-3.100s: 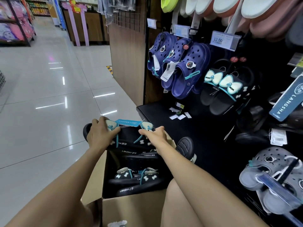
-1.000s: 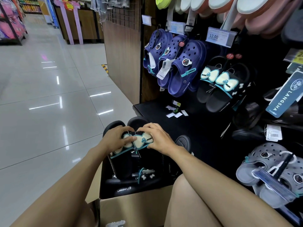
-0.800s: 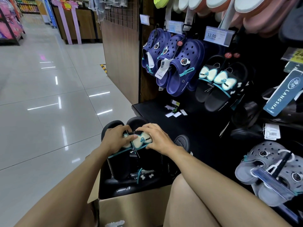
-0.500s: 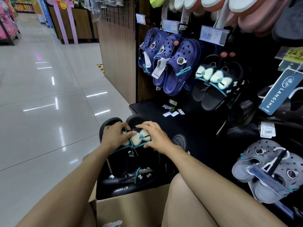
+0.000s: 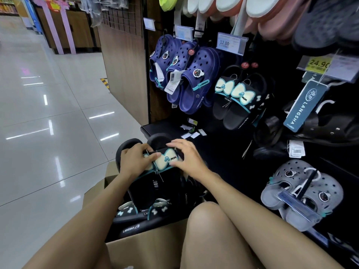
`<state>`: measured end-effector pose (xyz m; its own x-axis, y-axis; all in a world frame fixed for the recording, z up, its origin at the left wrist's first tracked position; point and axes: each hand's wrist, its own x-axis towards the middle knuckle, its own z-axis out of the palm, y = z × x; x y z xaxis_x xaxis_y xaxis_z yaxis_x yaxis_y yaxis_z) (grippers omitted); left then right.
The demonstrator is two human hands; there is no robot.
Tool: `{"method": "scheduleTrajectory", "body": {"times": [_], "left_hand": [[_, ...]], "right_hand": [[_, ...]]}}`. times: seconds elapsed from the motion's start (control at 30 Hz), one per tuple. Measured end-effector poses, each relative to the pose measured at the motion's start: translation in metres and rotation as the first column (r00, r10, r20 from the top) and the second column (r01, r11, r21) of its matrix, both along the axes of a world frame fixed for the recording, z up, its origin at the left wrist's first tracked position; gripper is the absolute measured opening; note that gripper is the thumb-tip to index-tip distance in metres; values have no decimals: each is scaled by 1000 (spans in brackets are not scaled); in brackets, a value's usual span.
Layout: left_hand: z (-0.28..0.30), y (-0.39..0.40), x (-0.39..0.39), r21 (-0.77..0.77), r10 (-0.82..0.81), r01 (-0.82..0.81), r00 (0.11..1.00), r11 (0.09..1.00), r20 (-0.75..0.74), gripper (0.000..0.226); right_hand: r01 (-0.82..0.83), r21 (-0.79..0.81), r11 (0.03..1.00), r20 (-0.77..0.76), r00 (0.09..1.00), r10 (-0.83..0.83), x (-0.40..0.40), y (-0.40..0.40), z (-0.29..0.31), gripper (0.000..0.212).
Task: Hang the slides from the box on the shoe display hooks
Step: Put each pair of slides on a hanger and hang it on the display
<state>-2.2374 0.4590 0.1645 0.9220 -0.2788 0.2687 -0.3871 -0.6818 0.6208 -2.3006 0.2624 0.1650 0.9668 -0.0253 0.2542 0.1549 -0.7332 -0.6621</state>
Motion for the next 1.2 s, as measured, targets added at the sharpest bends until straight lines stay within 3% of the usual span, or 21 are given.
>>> {"method": "scheduleTrajectory", "body": {"times": [0.1, 0.27, 0.53, 0.83, 1.07, 1.2], "left_hand": [[3, -9, -2, -14, 43, -43, 999, 999, 3, 28], [4, -21, -4, -34, 59, -57, 997, 998, 45, 26], [7, -29, -4, -30, 88, -86, 993, 996, 77, 28], [23, -36, -15, -64, 88, -81, 989, 995, 120, 28], [41, -52, -24, -338, 127, -102, 991, 935, 50, 30], [42, -71, -29, -441, 49, -61, 998, 895, -40, 34]], "right_hand": [[90, 105, 990, 49, 994, -96, -17, -28, -6, 48], [273, 283, 919, -116, 961, -250, -70, -81, -39, 31], [647, 337, 683, -393, 757, -523, -155, -157, -119, 14], [785, 342, 516, -515, 616, -596, -214, -188, -162, 15], [833, 305, 461, -572, 547, -610, -245, -201, -186, 14], [858, 280, 431, -589, 508, -629, -262, -204, -194, 6]]}}
